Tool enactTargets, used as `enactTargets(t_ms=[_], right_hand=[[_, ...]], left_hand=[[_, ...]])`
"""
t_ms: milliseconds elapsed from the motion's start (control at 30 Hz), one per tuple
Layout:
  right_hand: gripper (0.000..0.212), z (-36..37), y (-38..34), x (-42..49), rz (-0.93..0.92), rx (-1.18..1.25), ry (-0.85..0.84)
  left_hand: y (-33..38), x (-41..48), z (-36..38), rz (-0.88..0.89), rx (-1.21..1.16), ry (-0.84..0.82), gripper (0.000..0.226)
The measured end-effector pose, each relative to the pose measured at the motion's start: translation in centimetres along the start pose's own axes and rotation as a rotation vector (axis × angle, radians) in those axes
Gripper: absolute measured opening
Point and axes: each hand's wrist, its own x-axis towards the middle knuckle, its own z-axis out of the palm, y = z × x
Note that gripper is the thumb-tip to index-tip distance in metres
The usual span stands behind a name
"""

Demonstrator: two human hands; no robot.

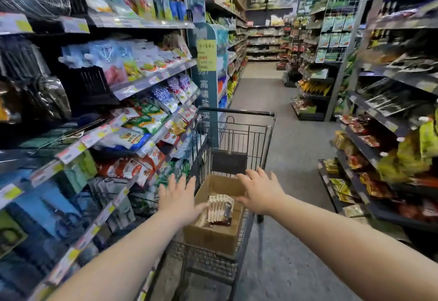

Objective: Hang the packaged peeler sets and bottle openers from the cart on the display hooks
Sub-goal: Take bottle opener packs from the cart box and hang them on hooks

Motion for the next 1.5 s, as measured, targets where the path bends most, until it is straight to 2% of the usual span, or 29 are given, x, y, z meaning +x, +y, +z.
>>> enactTargets(t_ms=[400,733,1000,1333,1500], right_hand=[[0.068,7.3,4.0,10.2,0.025,0.060,-0.152],[0.067,14.0,3.7,22.8,0.187,0.113,-0.273],[0.065,20.4,4.0,26.1,0.316,0.216,-0.429],[0.062,31.9,5.4,31.7,0.452,0.390,-0.589],[0.055,38.3,5.9,34.8,0.532,0.527,-0.679]], left_hand=[[-0.1,12.3,6.4,0.054,0.050,-0.169,0.089],[-2.8,27.6,12.7,0.245,0.036,-0.280,0.089],[-3.8,32.9,19.4,0.294,-0.062,-0.445,0.087],[-4.0,36.2,28.9,0.104,-0.270,-0.607,0.075],[-3.0,38.9,34.3,-0.069,-0.391,-0.686,0.068]])
